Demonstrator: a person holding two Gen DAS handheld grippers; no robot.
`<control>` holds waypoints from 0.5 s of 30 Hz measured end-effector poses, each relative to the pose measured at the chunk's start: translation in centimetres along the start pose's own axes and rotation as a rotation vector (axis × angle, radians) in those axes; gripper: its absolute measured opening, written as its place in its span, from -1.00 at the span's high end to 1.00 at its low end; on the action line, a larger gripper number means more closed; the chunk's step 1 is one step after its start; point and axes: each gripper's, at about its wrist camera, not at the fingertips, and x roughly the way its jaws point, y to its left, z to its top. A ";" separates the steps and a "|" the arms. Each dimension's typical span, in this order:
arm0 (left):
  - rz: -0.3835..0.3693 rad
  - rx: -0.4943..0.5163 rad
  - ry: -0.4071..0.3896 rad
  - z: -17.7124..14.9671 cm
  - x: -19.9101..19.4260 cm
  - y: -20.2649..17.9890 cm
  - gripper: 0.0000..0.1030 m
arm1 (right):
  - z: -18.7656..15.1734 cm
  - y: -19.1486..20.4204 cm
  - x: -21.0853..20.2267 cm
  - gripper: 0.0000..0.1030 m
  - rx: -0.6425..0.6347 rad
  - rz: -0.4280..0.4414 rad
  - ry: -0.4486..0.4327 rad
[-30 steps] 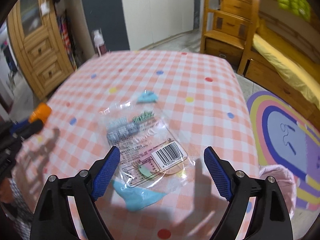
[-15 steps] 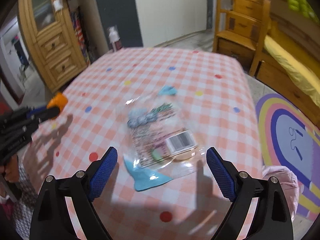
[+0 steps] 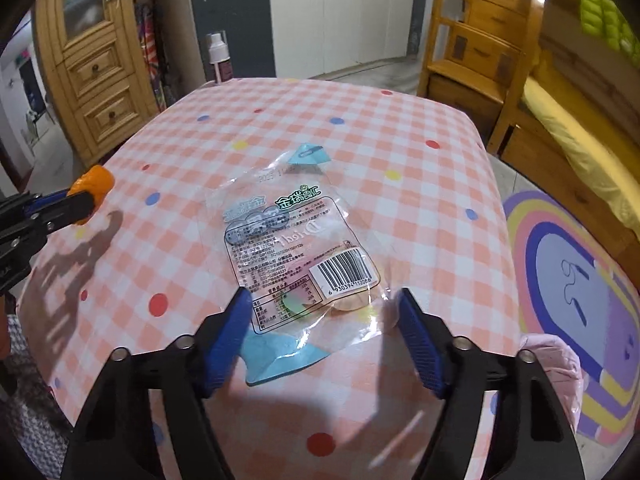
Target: Collect trash
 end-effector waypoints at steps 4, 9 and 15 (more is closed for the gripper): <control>0.003 0.002 0.000 0.0 0.0 0.0 0.67 | 0.2 -0.2 -0.3 0.95 0.019 0.000 -0.009; 0.004 -0.006 -0.007 0.0 -0.2 0.2 0.67 | 0.4 -0.7 -1.7 0.97 0.062 0.035 -0.058; 0.007 -0.002 -0.001 0.0 -0.1 0.3 0.67 | 0.3 -0.5 -2.0 0.25 0.058 0.079 -0.050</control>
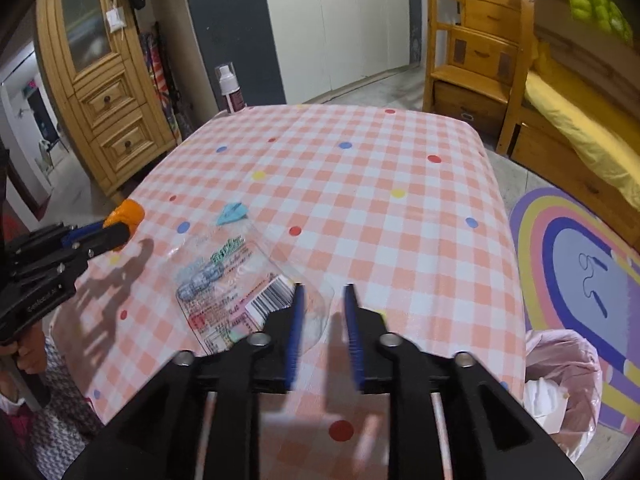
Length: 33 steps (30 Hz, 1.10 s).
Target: Collect trash
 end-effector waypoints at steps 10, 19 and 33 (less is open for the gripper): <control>-0.027 0.080 0.018 -0.1 1.5 -2.7 0.67 | -0.7 -0.3 0.1 0.06 0.025 0.063 0.032; 0.008 0.147 0.076 -0.5 3.7 -4.5 0.67 | -1.1 -0.7 0.6 0.15 0.059 0.084 0.064; -0.015 0.060 -0.067 0.9 0.3 -3.8 0.68 | 0.2 -3.8 -4.8 1.00 0.272 0.023 -0.231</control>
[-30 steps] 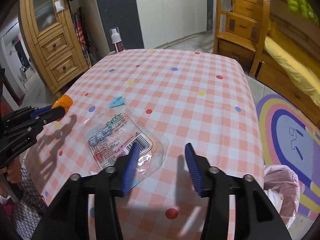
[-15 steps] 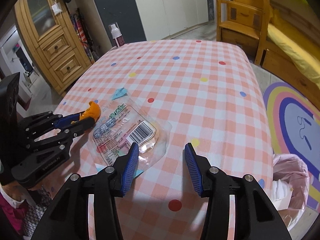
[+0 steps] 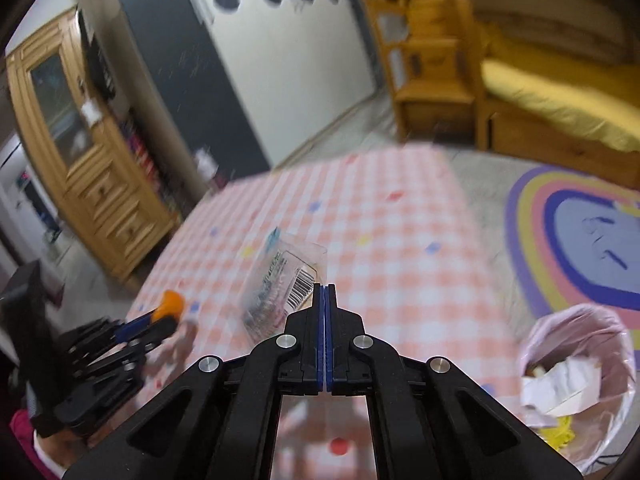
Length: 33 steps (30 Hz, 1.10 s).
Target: Collect trash
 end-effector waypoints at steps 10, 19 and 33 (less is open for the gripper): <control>-0.154 0.075 -0.089 1.8 -1.6 -6.0 0.68 | 0.9 -2.9 -7.4 1.00 -0.003 -0.240 -0.226; -0.257 0.192 -0.114 1.6 -0.9 -14.4 0.68 | -1.3 -8.8 -13.2 1.00 0.081 -0.399 -0.253; -0.470 0.322 -0.028 0.6 3.8 -27.3 0.67 | -7.4 -16.1 -15.4 0.99 0.168 -0.663 -0.155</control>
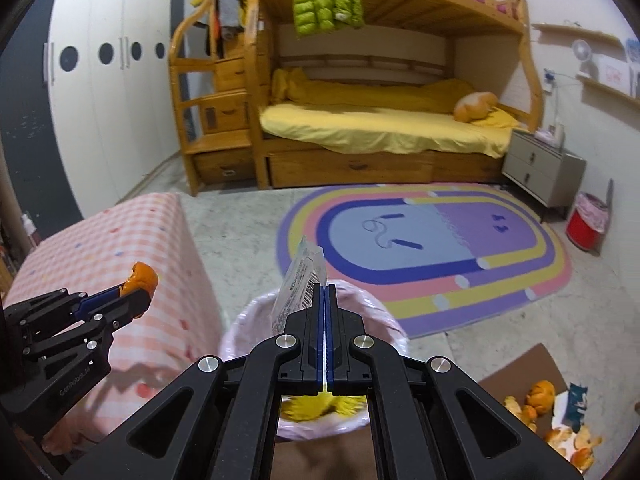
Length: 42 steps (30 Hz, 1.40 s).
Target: Collect trash
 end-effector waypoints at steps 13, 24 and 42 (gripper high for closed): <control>-0.057 -0.024 0.038 1.5 5.2 -1.5 -0.42 | -1.5 -2.5 5.6 0.59 0.013 -0.014 0.107; 0.084 -0.137 -0.016 1.8 -0.4 2.6 -0.63 | -0.6 -3.2 1.6 -0.12 0.094 0.047 0.059; 0.558 -0.295 0.053 -6.4 -22.4 8.3 -0.87 | -0.7 12.1 -13.5 -0.77 -0.223 0.446 0.059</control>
